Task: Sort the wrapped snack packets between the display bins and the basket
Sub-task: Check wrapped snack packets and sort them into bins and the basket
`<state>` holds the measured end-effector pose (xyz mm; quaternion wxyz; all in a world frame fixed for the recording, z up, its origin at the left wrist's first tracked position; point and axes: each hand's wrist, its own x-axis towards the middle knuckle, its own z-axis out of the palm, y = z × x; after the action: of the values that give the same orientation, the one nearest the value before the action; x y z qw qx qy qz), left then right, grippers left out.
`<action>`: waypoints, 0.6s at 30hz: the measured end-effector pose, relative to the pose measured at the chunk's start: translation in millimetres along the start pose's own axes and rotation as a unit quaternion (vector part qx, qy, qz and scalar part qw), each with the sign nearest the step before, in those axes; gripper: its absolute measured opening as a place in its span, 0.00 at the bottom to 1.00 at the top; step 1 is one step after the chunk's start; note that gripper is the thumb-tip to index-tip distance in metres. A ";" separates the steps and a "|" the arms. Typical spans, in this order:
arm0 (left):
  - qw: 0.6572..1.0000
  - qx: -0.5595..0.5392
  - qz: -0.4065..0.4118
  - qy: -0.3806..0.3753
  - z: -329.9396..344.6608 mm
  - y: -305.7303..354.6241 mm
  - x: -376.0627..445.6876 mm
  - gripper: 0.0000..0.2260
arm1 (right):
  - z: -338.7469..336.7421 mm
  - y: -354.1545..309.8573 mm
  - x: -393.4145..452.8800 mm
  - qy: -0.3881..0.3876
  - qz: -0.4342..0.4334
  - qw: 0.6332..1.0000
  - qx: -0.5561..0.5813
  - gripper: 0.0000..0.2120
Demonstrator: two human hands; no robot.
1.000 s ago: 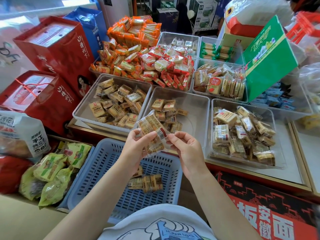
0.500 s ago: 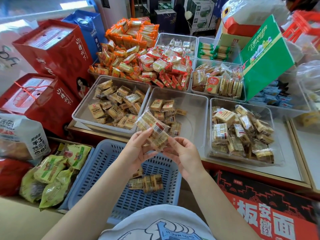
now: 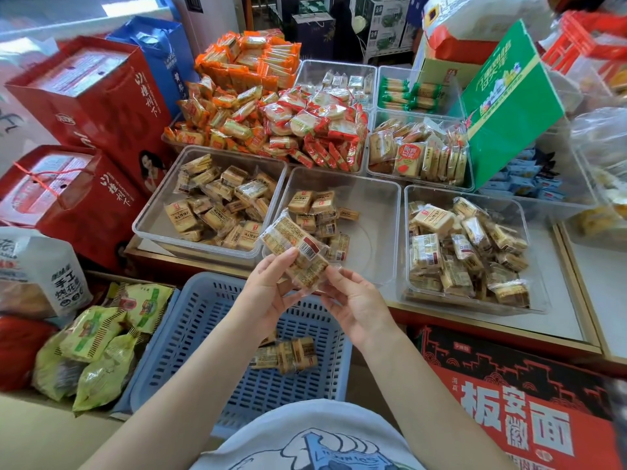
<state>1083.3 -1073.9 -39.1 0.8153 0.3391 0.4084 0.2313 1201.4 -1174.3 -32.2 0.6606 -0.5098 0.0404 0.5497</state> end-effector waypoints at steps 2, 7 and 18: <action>1.000 0.011 0.014 -0.002 0.0 -0.5 0.8 0.31 | 0.6 -1.0 0.8 0.013 -0.036 0.999 -0.031 0.04; 1.000 0.010 0.019 0.001 1.4 -0.3 0.8 0.28 | 0.1 -1.0 0.2 0.013 -0.041 0.998 -0.036 0.04; 1.000 0.006 0.026 0.010 5.5 0.6 4.3 0.26 | -0.1 1.1 4.0 -0.043 0.014 0.997 -0.059 0.07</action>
<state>1090.2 -1072.7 -38.5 0.8030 0.3520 0.4089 0.2531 1202.2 -1171.8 -35.4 0.6223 -0.5235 -0.0134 0.5818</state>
